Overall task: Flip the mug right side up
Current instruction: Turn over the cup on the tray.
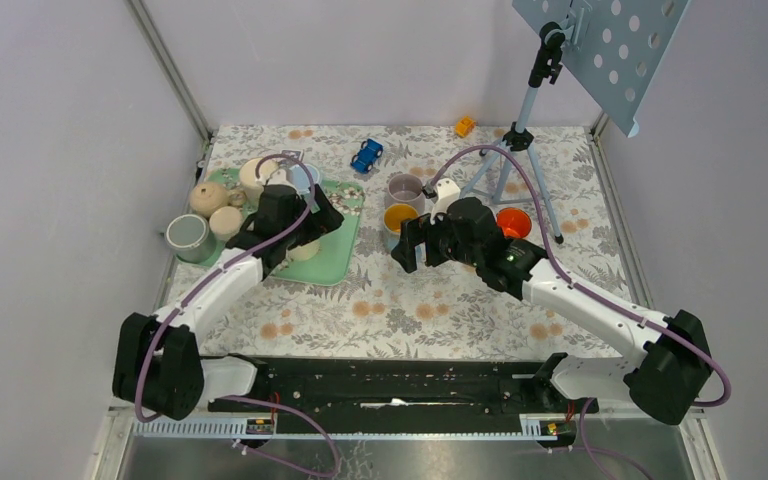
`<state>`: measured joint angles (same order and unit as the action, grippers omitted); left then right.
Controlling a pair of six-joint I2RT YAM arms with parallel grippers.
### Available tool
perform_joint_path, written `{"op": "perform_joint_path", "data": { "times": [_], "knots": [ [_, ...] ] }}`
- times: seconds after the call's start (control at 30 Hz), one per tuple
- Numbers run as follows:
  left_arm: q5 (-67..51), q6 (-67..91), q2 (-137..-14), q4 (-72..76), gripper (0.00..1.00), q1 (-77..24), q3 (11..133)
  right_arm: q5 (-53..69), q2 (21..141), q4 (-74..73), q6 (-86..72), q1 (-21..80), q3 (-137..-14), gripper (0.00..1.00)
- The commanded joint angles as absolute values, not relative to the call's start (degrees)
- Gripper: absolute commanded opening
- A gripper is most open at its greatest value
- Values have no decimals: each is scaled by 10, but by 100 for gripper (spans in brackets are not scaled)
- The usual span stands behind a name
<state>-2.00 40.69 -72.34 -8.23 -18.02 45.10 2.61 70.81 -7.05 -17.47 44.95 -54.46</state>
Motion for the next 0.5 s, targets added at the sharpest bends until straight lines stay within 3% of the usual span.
{"op": "perform_joint_path", "data": {
  "times": [0.0, 0.13, 0.47],
  "knots": [
    [61, 351, -688, -156, 99, -178, 512, 24, 688, -57, -178, 449, -544, 100],
    [71, 331, -679, -189, 99, -151, 532, 31, 695, -55, -179, 450, -546, 100],
    [-40, 307, -746, -158, 99, -42, 540, 40, 697, -50, -180, 449, -549, 100]
  ]
}}
